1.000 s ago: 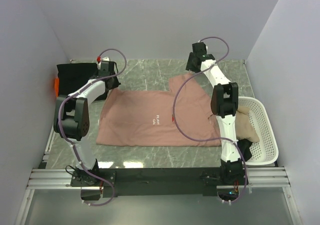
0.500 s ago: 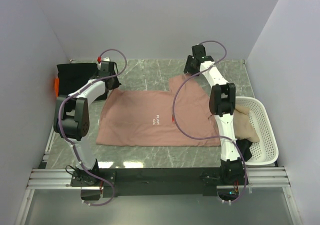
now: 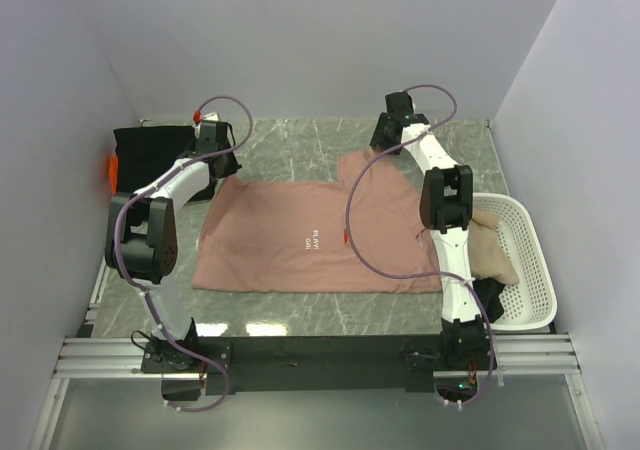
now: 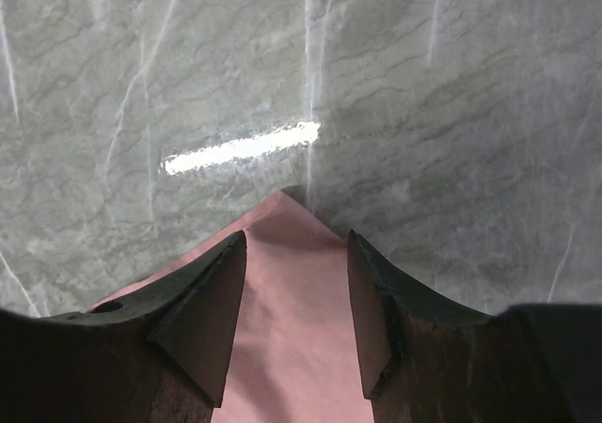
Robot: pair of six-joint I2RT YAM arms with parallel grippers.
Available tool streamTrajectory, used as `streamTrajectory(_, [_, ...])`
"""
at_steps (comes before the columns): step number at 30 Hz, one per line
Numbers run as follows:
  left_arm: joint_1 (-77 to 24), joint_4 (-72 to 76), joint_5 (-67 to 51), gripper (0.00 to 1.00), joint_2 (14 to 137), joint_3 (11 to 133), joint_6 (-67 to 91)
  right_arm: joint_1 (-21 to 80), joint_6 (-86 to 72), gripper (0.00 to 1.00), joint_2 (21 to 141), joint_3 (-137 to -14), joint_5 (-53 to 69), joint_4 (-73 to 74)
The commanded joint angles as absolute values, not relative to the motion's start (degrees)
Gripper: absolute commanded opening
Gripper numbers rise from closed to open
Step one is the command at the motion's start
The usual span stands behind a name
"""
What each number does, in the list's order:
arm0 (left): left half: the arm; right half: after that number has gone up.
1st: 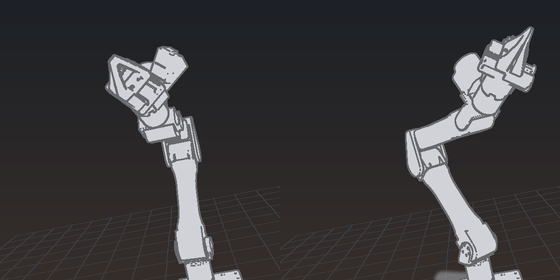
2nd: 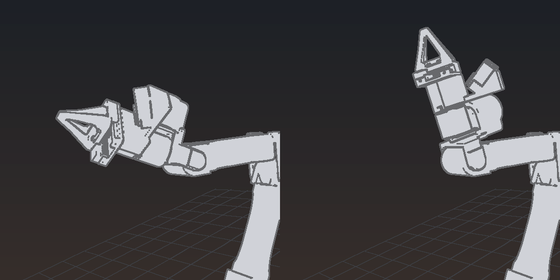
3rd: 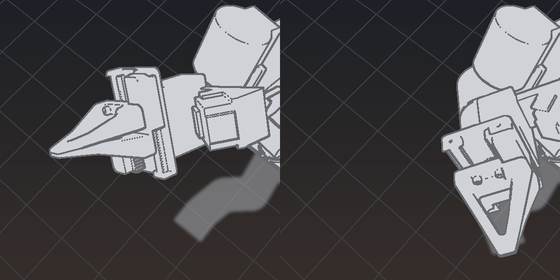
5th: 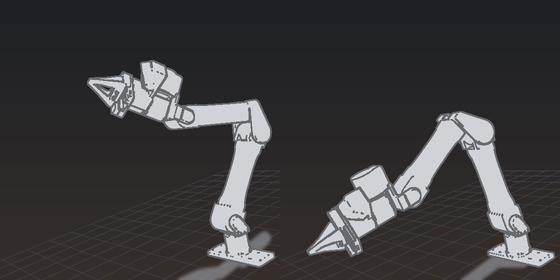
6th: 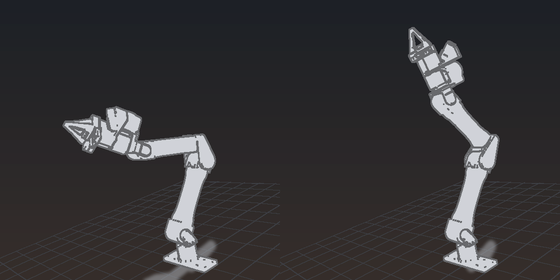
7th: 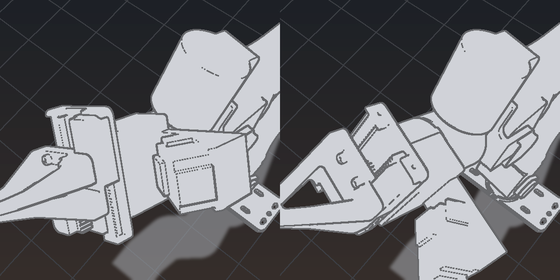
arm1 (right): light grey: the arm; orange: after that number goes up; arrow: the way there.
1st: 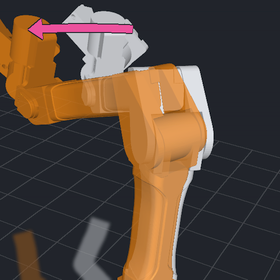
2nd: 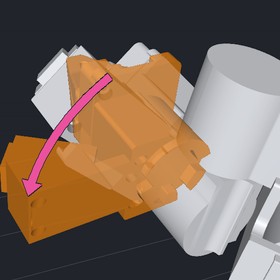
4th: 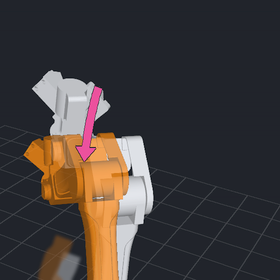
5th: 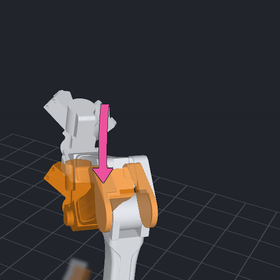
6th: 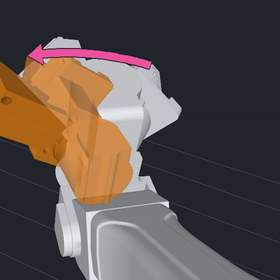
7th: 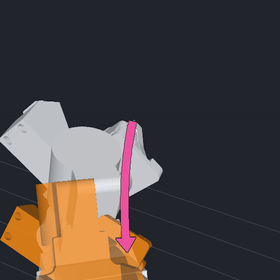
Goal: Fold and stack the t-shirts
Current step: Fold the tshirt
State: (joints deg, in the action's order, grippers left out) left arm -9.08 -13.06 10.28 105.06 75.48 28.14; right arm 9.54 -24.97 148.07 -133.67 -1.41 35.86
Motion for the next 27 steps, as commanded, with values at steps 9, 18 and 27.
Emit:
streamTrajectory(9, [-9.0,-11.5,8.9,0.00,102.7,75.4,27.8,9.1,-26.2,0.54,147.0,-135.4,-3.0,35.4])
streamTrajectory(18, [-9.0,-11.5,8.5,0.01,102.3,75.3,27.9,9.1,-26.6,0.51,149.2,-139.0,-2.3,38.7])
streamTrajectory(27, [-9.1,-11.8,7.6,0.00,102.0,75.3,27.9,9.8,-27.0,0.48,150.8,-140.5,-1.8,41.8])
